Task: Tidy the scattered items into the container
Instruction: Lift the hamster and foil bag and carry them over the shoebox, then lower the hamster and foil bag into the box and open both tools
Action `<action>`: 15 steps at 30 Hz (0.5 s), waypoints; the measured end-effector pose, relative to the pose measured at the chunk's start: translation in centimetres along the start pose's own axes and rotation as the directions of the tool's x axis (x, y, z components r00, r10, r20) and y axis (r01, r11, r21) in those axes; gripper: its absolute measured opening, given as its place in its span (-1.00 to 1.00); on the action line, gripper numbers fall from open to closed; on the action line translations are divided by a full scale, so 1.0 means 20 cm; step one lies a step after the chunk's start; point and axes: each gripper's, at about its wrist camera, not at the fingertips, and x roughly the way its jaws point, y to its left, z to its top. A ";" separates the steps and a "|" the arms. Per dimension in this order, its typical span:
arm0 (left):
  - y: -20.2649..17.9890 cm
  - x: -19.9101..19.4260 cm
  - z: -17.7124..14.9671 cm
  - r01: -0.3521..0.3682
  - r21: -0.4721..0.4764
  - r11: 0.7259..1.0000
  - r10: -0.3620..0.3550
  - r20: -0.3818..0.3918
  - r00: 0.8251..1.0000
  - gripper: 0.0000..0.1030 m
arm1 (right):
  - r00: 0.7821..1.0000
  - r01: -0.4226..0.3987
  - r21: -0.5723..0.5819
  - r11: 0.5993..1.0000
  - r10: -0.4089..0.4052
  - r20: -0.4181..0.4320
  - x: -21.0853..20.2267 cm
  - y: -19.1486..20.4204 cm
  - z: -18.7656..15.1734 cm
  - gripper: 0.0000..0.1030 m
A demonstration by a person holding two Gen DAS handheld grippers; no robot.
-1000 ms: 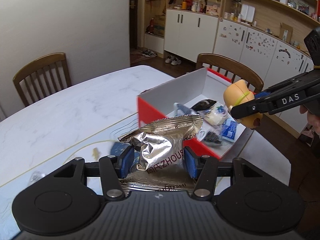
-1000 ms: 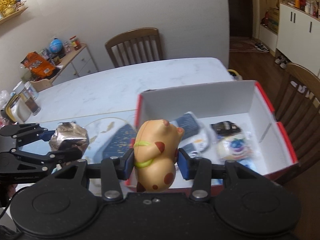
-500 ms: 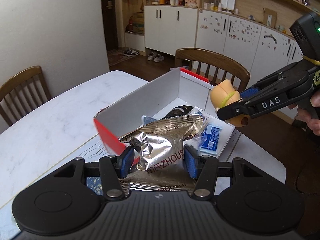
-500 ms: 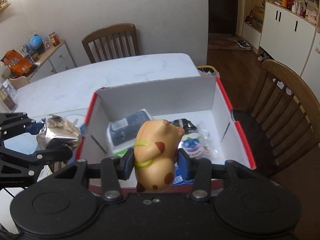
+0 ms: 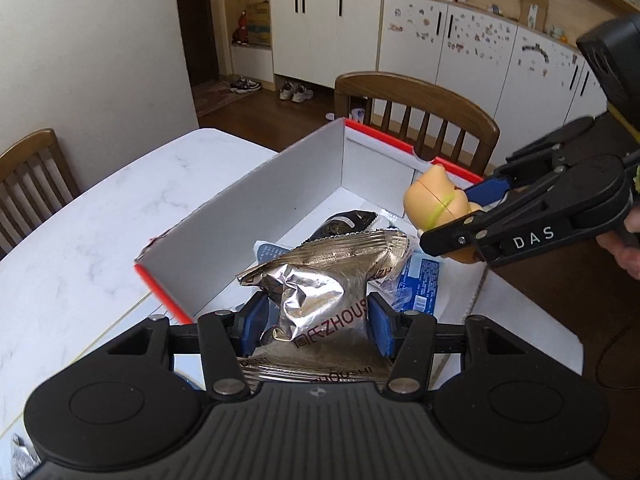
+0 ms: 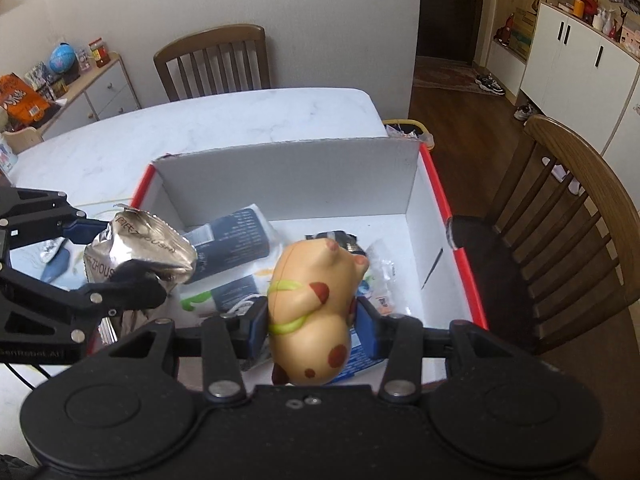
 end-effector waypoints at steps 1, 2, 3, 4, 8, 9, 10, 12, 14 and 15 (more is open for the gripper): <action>0.00 0.02 0.01 0.002 -0.001 1.000 -0.002 -0.009 1.000 0.02 | 1.000 0.002 -0.001 1.000 -0.002 -0.004 0.01 -0.01 0.00 -0.14; 0.00 0.04 0.01 0.007 -0.004 1.000 -0.007 -0.018 1.000 0.02 | 1.000 0.005 -0.005 1.000 -0.005 -0.008 0.02 -0.02 0.01 -0.14; 0.00 0.06 0.02 0.010 -0.006 1.000 -0.010 -0.025 1.000 0.03 | 1.000 0.009 -0.008 1.000 -0.009 -0.011 0.03 -0.02 0.01 -0.14; -0.01 0.08 0.03 0.011 -0.005 1.000 -0.011 -0.031 0.999 0.03 | 1.000 0.013 -0.012 1.000 -0.013 -0.015 0.04 -0.03 0.01 -0.14; -0.02 0.17 0.07 0.015 0.007 1.000 -0.015 -0.055 0.998 0.03 | 0.999 0.027 -0.014 1.000 -0.028 -0.035 0.09 -0.07 0.02 -0.14; -0.02 0.18 0.08 0.015 0.010 1.000 -0.015 -0.061 0.998 0.02 | 0.999 0.028 -0.015 0.999 -0.029 -0.041 0.10 -0.08 0.02 -0.15; -0.02 0.20 0.08 0.016 0.015 1.000 -0.015 -0.066 0.998 0.03 | 0.998 0.029 -0.017 0.999 -0.030 -0.046 0.11 -0.08 0.01 -0.14; -0.03 0.23 0.10 0.014 0.025 1.000 -0.012 -0.081 0.997 0.03 | 0.998 0.029 -0.019 0.999 -0.031 -0.063 0.14 -0.09 0.01 -0.14; -0.04 0.27 0.10 0.014 0.028 1.000 -0.011 -0.099 0.995 0.03 | 0.996 0.041 -0.021 0.999 -0.042 -0.080 0.16 -0.10 0.01 -0.14; -0.04 0.29 0.11 0.017 0.025 1.000 -0.014 -0.109 0.994 0.03 | 0.995 0.049 -0.023 0.999 -0.051 -0.086 0.17 -0.10 0.01 -0.14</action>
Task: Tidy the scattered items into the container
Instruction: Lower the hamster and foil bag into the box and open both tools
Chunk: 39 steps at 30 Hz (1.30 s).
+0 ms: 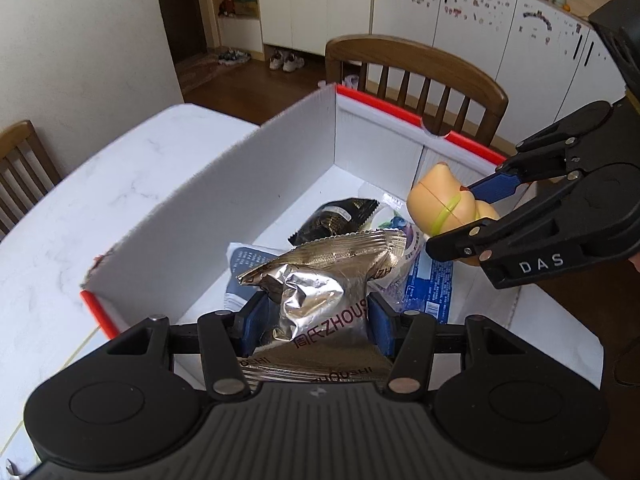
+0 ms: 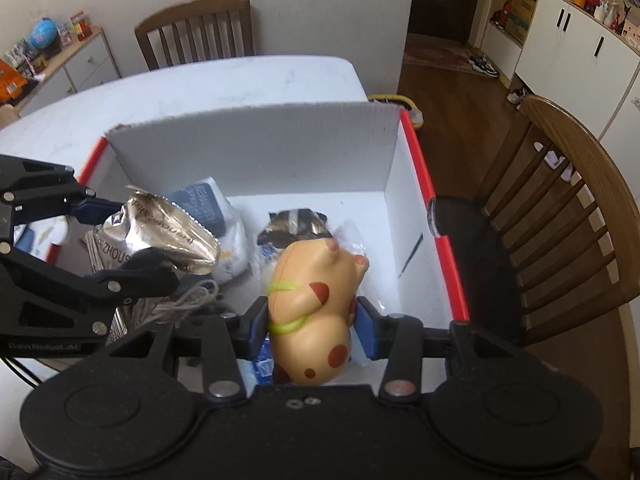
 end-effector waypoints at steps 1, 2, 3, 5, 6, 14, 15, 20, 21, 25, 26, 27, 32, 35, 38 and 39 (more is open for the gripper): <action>0.00 0.02 0.01 0.003 -0.001 1.000 -0.003 -0.010 1.000 0.03 | 1.000 0.004 0.002 1.000 -0.004 -0.005 0.01 -0.01 0.00 -0.14; 0.00 0.04 0.01 0.002 0.002 1.000 -0.002 -0.020 1.000 0.03 | 1.000 0.005 0.003 1.000 -0.005 -0.012 0.02 -0.01 0.00 -0.14; 0.00 0.05 0.01 -0.002 0.009 1.000 0.002 -0.027 1.000 0.03 | 1.000 0.006 0.004 1.000 -0.005 -0.016 0.03 -0.02 0.00 -0.14; -0.01 0.08 0.01 -0.006 0.024 1.000 0.007 -0.044 0.999 0.03 | 1.000 0.005 0.004 1.000 -0.005 -0.024 0.05 -0.03 0.00 -0.14; -0.01 0.10 0.01 -0.006 0.030 1.000 0.008 -0.052 0.999 0.03 | 1.000 0.004 0.006 1.000 -0.004 -0.027 0.05 -0.03 -0.01 -0.14; -0.01 0.18 0.02 -0.003 0.044 0.999 0.007 -0.094 0.996 0.03 | 0.999 0.001 0.007 1.000 0.000 -0.053 0.10 -0.04 -0.02 -0.14; -0.01 0.19 0.02 0.000 0.042 0.999 0.004 -0.100 0.995 0.03 | 0.998 0.000 0.007 1.000 0.000 -0.055 0.11 -0.04 -0.02 -0.14; 0.00 0.22 0.02 0.005 0.048 0.999 0.001 -0.121 0.993 0.03 | 0.998 -0.006 0.011 1.000 0.006 -0.064 0.14 -0.04 -0.02 -0.14; 0.00 0.23 0.02 0.007 0.046 0.999 -0.001 -0.125 0.992 0.03 | 0.998 -0.007 0.011 1.000 0.008 -0.066 0.15 -0.04 -0.02 -0.14; 0.02 0.24 0.01 0.017 0.042 0.999 -0.011 -0.142 0.990 0.03 | 0.997 -0.010 0.017 1.000 0.011 -0.075 0.17 -0.04 -0.03 -0.13; 0.02 0.25 0.02 0.016 0.046 0.999 -0.009 -0.147 0.989 0.03 | 0.997 -0.010 0.018 1.000 0.011 -0.076 0.17 -0.05 -0.03 -0.13; 0.02 0.25 0.02 0.014 0.049 0.999 -0.007 -0.154 0.988 0.04 | 0.997 -0.010 0.020 1.000 0.012 -0.078 0.18 -0.05 -0.03 -0.13; 0.05 0.27 0.03 0.032 0.012 0.999 -0.030 -0.180 0.983 0.04 | 0.996 -0.007 0.024 1.000 0.009 -0.086 0.20 -0.05 -0.03 -0.12; 0.06 0.28 0.03 0.043 0.001 0.999 -0.042 -0.187 0.981 0.04 | 0.996 -0.006 0.025 1.000 0.008 -0.092 0.21 -0.05 -0.04 -0.09; 0.05 0.28 0.03 0.051 0.008 0.999 -0.049 -0.189 0.981 0.09 | 0.996 -0.003 0.022 1.000 0.005 -0.092 0.21 -0.05 -0.04 -0.06; 0.05 0.28 0.03 0.053 0.009 0.999 -0.051 -0.188 0.981 0.16 | 0.996 -0.003 0.021 1.000 0.005 -0.093 0.21 -0.05 -0.04 -0.06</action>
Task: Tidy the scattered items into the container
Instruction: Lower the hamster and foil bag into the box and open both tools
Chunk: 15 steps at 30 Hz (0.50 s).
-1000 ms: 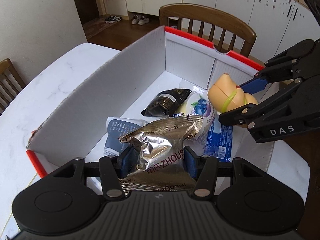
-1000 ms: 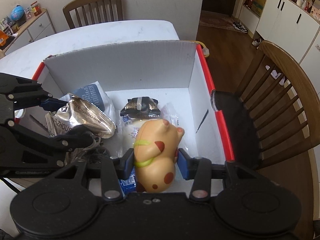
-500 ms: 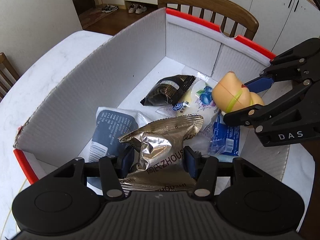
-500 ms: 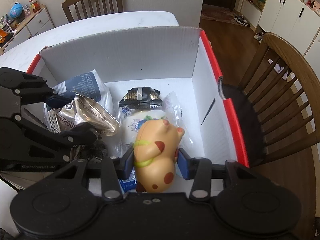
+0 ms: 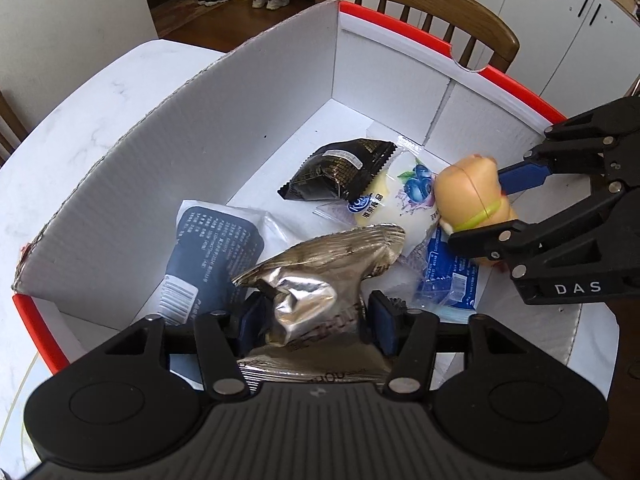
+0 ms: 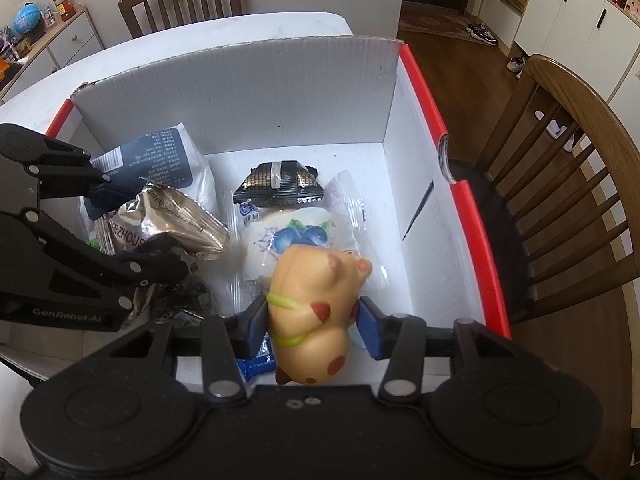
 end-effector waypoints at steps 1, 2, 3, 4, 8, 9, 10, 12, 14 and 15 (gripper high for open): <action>0.00 0.00 0.00 0.002 0.003 1.000 -0.002 0.003 1.000 0.23 | 1.000 -0.002 0.000 1.000 0.002 0.000 0.00 0.00 0.00 -0.06; -0.01 -0.01 0.00 0.005 0.007 1.000 -0.005 0.008 1.000 0.26 | 1.000 -0.004 0.000 1.000 0.004 0.000 0.00 0.00 0.00 -0.06; -0.01 -0.01 -0.01 0.004 0.012 1.000 -0.005 0.013 1.000 0.29 | 1.000 -0.005 0.001 1.000 0.005 0.001 0.00 0.00 -0.01 -0.07; -0.01 -0.01 -0.01 0.002 0.016 1.000 -0.002 0.019 1.000 0.31 | 1.000 -0.006 0.002 1.000 0.006 0.002 -0.01 0.00 -0.01 -0.07; -0.02 -0.04 -0.01 0.005 0.017 1.000 -0.006 0.036 0.999 0.34 | 1.000 -0.002 0.003 1.000 0.002 0.009 -0.02 0.00 -0.01 -0.05; -0.02 -0.05 -0.01 0.004 0.017 1.000 -0.005 0.041 0.999 0.34 | 1.000 -0.001 0.004 1.000 0.001 0.011 -0.03 0.01 -0.01 0.00; -0.02 -0.06 -0.01 0.004 0.017 1.000 -0.005 0.046 0.999 0.34 | 1.000 0.002 0.004 1.000 -0.002 0.014 -0.03 0.01 -0.01 0.08; -0.02 -0.08 -0.02 0.003 0.014 1.000 -0.004 0.056 0.998 0.34 | 1.000 0.003 0.005 1.000 -0.003 0.023 -0.05 0.01 -0.01 0.11; -0.02 -0.10 -0.03 0.002 0.012 1.000 -0.003 0.067 0.998 0.34 | 1.000 -0.002 0.006 1.000 0.001 0.032 -0.07 0.01 -0.01 0.11; -0.02 -0.11 -0.03 0.002 0.010 1.000 -0.003 0.076 0.997 0.34 | 0.999 -0.002 0.006 1.000 0.002 0.035 -0.08 0.01 -0.01 0.11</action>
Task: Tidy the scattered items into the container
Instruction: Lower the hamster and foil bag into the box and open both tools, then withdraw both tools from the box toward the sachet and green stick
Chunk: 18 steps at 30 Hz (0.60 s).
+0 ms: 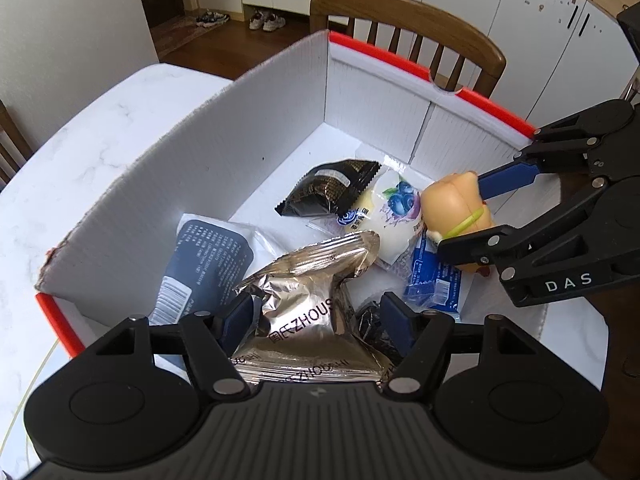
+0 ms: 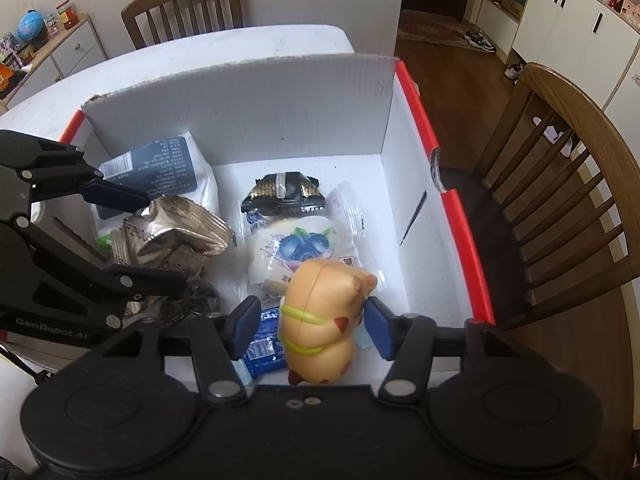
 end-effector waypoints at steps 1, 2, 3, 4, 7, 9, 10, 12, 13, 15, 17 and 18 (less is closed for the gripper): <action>0.00 -0.01 0.00 0.000 -0.003 1.000 0.000 0.007 1.000 0.34 | 1.000 0.001 0.000 1.000 -0.001 0.003 -0.01 0.00 0.00 0.12; 0.01 -0.03 -0.01 0.001 -0.007 1.000 -0.001 0.015 1.000 0.34 | 1.000 0.003 -0.001 1.000 -0.003 0.008 -0.03 0.01 0.00 0.14; 0.01 -0.04 -0.01 0.003 -0.010 1.000 -0.002 0.023 1.000 0.34 | 1.000 0.005 -0.001 1.000 -0.005 0.014 -0.04 0.01 0.00 0.18; 0.01 -0.06 -0.01 0.002 -0.013 1.000 -0.002 0.030 1.000 0.34 | 1.000 0.008 -0.002 1.000 -0.008 0.020 -0.05 0.01 0.00 0.20; 0.01 -0.11 -0.02 0.002 -0.020 1.000 -0.001 0.055 0.999 0.34 | 0.999 0.011 -0.007 1.000 -0.011 0.040 -0.09 0.02 0.01 0.20; 0.00 -0.15 -0.03 0.006 -0.024 1.000 -0.004 0.073 0.997 0.34 | 0.999 0.010 -0.008 1.000 -0.010 0.051 -0.12 0.03 0.01 0.20; 0.00 -0.17 -0.03 0.007 -0.025 1.000 -0.005 0.084 0.996 0.34 | 0.998 0.009 -0.009 1.000 -0.008 0.058 -0.13 0.03 0.01 0.20; -0.01 -0.21 -0.04 0.011 -0.029 1.000 -0.008 0.103 0.995 0.34 | 0.997 0.002 -0.007 1.000 -0.001 0.073 -0.16 0.04 0.01 0.20; -0.01 -0.23 -0.04 0.013 -0.031 0.999 -0.009 0.114 0.993 0.34 | 0.997 -0.001 -0.006 1.000 0.002 0.079 -0.17 0.05 0.01 0.20; -0.02 -0.28 -0.05 0.014 -0.035 0.999 -0.009 0.134 0.991 0.34 | 0.996 -0.006 -0.005 1.000 0.006 0.092 -0.20 0.06 0.01 0.20; -0.02 -0.32 -0.06 0.013 -0.046 0.999 -0.006 0.149 0.989 0.34 | 0.994 -0.012 -0.005 1.000 0.013 0.105 -0.23 0.07 0.00 0.20; -0.02 -0.34 -0.07 0.013 -0.055 0.998 -0.004 0.160 0.987 0.34 | 0.994 -0.015 -0.001 1.000 0.015 0.112 -0.24 0.08 0.00 0.21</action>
